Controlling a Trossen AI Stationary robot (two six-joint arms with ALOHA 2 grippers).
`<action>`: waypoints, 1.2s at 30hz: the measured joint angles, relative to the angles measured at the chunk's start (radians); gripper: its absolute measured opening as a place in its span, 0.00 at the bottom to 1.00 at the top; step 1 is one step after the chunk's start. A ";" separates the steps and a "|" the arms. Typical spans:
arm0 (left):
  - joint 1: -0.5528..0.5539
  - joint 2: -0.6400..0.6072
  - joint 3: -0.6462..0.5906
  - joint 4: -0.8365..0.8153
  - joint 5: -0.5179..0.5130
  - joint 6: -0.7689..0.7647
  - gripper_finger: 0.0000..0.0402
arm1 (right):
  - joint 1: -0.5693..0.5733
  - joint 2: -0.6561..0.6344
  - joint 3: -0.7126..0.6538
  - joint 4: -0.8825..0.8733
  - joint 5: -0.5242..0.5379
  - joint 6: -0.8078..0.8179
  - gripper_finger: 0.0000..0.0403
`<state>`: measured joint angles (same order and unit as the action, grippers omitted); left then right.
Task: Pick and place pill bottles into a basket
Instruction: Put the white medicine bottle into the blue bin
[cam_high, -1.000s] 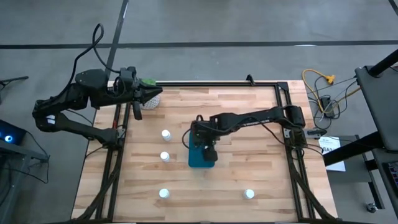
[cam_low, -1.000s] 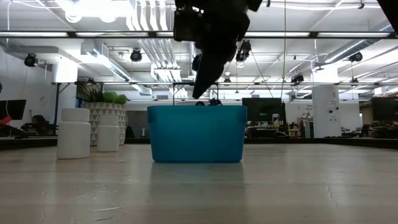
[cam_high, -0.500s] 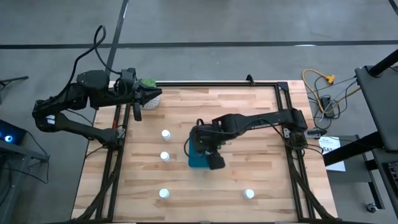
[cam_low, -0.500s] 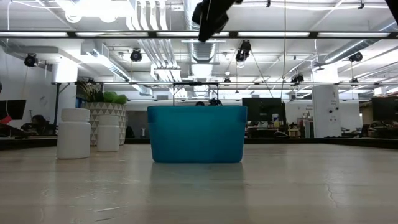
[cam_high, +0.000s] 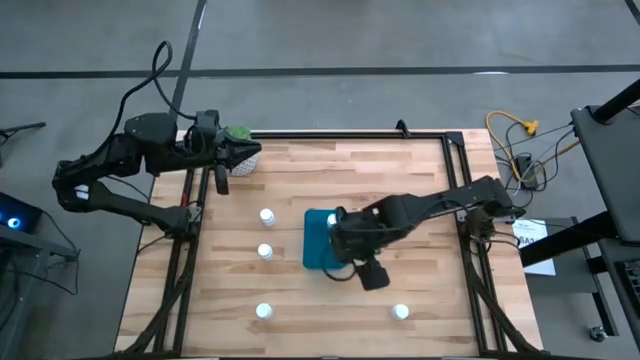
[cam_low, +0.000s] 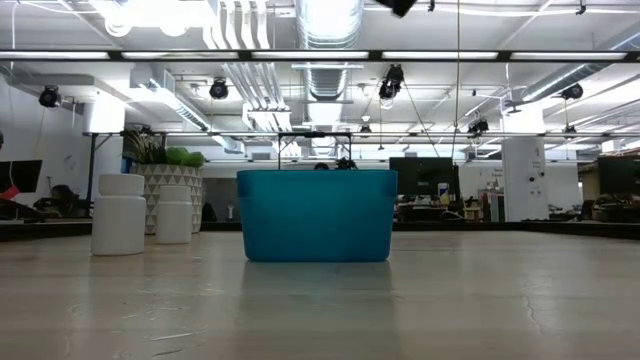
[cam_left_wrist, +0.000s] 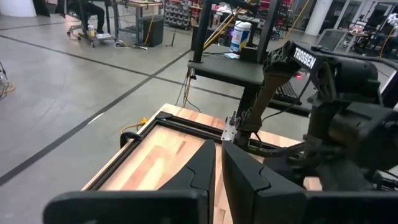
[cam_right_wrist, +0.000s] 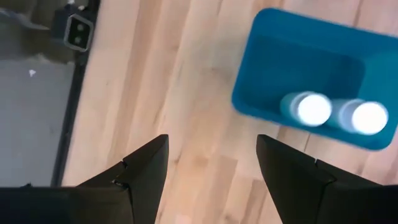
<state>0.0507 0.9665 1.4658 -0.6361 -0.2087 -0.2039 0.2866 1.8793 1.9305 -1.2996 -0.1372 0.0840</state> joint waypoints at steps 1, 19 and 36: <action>0.000 0.000 0.000 0.002 0.000 0.000 0.03 | 0.010 -0.020 -0.019 0.002 0.002 0.014 0.58; 0.000 0.042 0.000 0.102 0.000 -0.054 0.03 | 0.187 -0.320 -0.464 0.210 0.029 0.344 0.57; 0.000 0.071 0.000 0.132 0.002 -0.050 0.03 | 0.416 -0.290 -0.478 0.336 0.164 0.681 0.57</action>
<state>0.0509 1.0374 1.4654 -0.5042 -0.2069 -0.2542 0.7022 1.5896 1.4522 -0.9638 0.0272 0.7646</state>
